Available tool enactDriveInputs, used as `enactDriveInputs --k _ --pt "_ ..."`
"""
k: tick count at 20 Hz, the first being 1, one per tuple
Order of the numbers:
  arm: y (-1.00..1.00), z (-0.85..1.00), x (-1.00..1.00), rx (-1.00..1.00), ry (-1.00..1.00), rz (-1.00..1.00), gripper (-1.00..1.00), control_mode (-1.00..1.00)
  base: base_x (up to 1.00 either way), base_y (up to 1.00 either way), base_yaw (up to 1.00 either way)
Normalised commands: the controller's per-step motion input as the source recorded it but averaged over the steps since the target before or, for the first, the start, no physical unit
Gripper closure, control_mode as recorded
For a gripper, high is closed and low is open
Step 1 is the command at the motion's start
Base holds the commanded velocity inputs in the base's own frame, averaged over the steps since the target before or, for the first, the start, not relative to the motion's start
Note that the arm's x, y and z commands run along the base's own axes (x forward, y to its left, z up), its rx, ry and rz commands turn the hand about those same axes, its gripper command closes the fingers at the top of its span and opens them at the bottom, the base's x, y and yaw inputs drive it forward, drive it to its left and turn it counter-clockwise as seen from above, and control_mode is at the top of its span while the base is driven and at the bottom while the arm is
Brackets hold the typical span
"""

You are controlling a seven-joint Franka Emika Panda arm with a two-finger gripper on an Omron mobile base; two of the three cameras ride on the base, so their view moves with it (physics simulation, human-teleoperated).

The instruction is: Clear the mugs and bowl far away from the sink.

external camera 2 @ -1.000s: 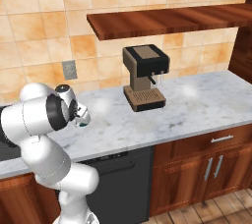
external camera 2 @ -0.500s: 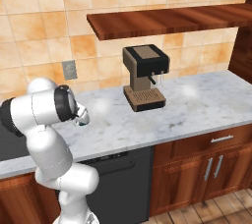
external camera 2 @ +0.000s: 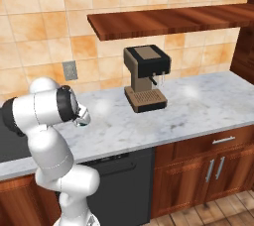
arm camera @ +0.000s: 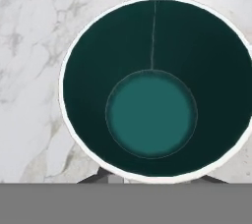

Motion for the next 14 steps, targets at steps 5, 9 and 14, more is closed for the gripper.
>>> enactDriveInputs --k 5,9,14 --pt "0.00 0.26 -0.08 0.00 -0.06 -0.01 1.00 -1.00 0.00 0.00 0.00" --pt "0.00 0.99 -0.59 -0.03 -0.31 0.00 1.00 -1.00 0.00 0.00 0.00" --pt "-0.15 1.00 -0.82 -0.01 -0.21 0.00 1.00 -1.00 0.00 0.00 0.00"
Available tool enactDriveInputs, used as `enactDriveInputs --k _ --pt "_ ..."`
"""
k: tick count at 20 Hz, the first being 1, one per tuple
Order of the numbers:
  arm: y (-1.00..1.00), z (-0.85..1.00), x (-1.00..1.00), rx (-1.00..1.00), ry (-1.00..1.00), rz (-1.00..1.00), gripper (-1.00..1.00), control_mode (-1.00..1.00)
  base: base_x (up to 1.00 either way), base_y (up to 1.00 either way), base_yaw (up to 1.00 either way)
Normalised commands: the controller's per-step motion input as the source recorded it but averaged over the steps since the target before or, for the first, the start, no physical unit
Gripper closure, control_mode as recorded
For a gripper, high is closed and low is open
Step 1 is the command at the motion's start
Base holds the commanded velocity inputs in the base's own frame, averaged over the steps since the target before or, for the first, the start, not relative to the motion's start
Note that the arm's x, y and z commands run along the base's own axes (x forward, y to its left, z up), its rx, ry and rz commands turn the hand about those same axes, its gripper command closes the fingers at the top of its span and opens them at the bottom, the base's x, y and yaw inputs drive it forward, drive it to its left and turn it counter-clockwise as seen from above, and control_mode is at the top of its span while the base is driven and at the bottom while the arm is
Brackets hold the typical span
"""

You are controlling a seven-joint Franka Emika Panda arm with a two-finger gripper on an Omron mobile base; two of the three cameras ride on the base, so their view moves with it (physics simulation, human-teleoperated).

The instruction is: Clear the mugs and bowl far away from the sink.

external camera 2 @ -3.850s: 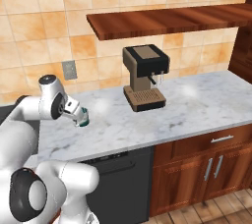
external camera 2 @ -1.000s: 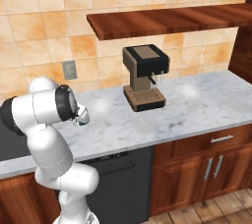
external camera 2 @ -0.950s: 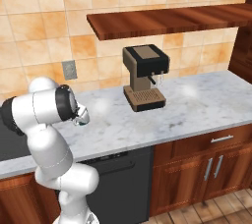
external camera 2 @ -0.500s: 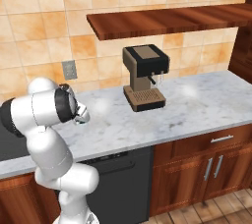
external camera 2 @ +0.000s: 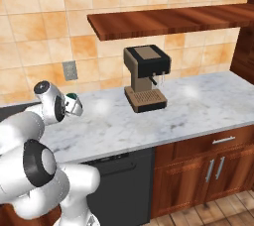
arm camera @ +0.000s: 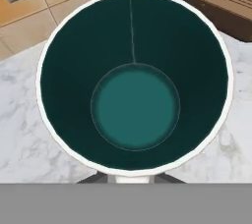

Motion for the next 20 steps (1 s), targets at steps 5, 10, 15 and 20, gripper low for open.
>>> enactDriveInputs --k 5,10,15,20 --pt "-0.26 1.00 -0.47 0.00 0.18 0.00 1.00 -1.00 0.00 0.00 0.00" --pt "-0.06 1.00 -0.16 0.03 0.21 0.05 1.00 -1.00 0.00 0.00 0.00" --pt "-0.02 0.84 -0.47 0.00 0.02 0.05 1.00 -1.00 0.00 0.00 0.00" --pt "-0.10 0.42 -0.64 -0.01 0.00 0.11 1.00 -1.00 0.00 0.00 0.00"
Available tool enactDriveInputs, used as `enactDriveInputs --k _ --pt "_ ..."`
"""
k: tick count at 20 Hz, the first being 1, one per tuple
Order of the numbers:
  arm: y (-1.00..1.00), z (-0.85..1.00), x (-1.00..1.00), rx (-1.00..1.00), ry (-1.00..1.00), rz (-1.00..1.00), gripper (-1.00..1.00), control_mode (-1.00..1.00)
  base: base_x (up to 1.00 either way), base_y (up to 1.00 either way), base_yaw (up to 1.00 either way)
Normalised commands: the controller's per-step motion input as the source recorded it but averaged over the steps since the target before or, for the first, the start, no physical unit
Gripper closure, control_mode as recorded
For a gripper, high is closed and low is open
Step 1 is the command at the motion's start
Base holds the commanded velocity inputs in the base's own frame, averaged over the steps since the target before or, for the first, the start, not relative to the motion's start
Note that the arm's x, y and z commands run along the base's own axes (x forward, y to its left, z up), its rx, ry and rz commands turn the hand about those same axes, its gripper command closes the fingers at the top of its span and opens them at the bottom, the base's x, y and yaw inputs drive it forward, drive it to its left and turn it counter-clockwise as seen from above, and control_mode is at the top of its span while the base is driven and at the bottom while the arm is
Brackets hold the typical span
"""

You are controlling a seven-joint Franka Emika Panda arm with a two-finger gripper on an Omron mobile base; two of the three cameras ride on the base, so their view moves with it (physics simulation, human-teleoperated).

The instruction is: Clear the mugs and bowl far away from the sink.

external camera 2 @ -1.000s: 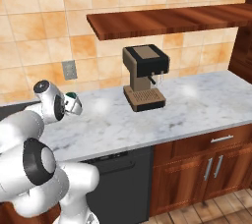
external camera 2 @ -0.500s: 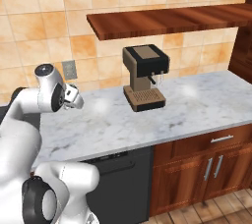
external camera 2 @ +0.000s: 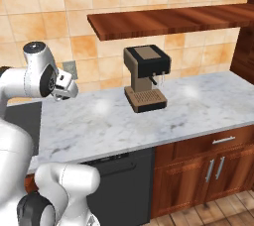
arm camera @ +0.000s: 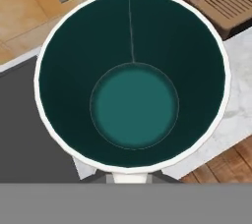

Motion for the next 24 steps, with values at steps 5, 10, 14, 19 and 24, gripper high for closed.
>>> enactDriveInputs --k 5,10,14,19,24 --pt "-0.10 0.25 -0.41 0.00 0.00 0.22 1.00 -1.00 0.00 0.00 0.00" --pt "-0.37 0.02 -0.39 0.00 0.00 0.30 1.00 -1.00 0.00 0.00 0.00" --pt "-0.15 0.00 -0.35 -0.01 0.03 0.15 1.00 1.00 -0.10 -0.06 0.02" --pt "0.00 0.00 0.00 0.00 0.00 0.00 1.00 1.00 -0.19 -0.49 -0.40" --pt "0.00 0.00 0.00 0.00 0.00 0.00 1.00 1.00 0.00 0.00 -1.00"
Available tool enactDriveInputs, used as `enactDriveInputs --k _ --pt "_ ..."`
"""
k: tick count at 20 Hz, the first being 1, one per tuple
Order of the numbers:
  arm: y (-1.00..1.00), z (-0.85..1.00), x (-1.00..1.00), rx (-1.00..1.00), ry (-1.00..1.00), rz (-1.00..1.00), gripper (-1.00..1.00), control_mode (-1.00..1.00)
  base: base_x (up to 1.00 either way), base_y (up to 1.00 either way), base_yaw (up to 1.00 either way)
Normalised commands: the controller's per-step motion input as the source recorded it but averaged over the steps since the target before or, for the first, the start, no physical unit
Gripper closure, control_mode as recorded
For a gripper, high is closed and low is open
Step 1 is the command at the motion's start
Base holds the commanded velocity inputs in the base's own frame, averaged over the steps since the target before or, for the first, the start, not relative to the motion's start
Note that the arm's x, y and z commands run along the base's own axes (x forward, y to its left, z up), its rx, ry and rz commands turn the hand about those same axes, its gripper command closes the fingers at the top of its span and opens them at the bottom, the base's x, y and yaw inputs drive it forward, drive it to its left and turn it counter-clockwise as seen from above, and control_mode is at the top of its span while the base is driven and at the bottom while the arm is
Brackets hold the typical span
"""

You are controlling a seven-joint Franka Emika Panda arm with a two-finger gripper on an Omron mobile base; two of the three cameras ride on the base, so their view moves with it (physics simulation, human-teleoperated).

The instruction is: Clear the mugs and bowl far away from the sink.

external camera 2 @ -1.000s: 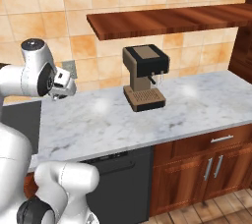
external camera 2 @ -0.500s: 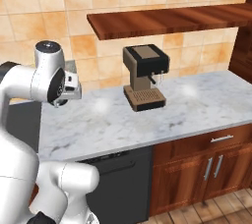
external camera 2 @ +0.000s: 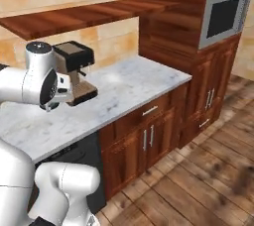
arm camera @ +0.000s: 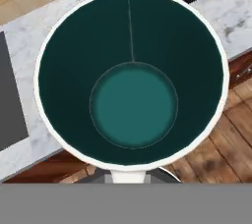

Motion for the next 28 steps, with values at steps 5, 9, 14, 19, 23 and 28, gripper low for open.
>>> enactDriveInputs --k 5,9,14,19,23,28 --pt "0.00 0.00 0.00 0.00 0.00 0.00 1.00 1.00 0.00 0.00 -1.00" --pt "0.00 0.00 0.00 0.00 0.00 0.00 1.00 1.00 0.00 0.00 -1.00" --pt "0.00 0.00 0.00 0.00 0.00 0.00 1.00 1.00 0.00 0.00 -1.00" --pt "0.00 0.00 0.00 0.00 0.00 0.00 1.00 1.00 0.00 0.00 -1.00" --pt "0.00 0.00 0.00 0.00 0.00 0.00 1.00 1.00 0.00 0.00 -1.00" --pt "0.00 0.00 0.00 0.00 0.00 0.00 1.00 1.00 0.15 0.00 -0.94"
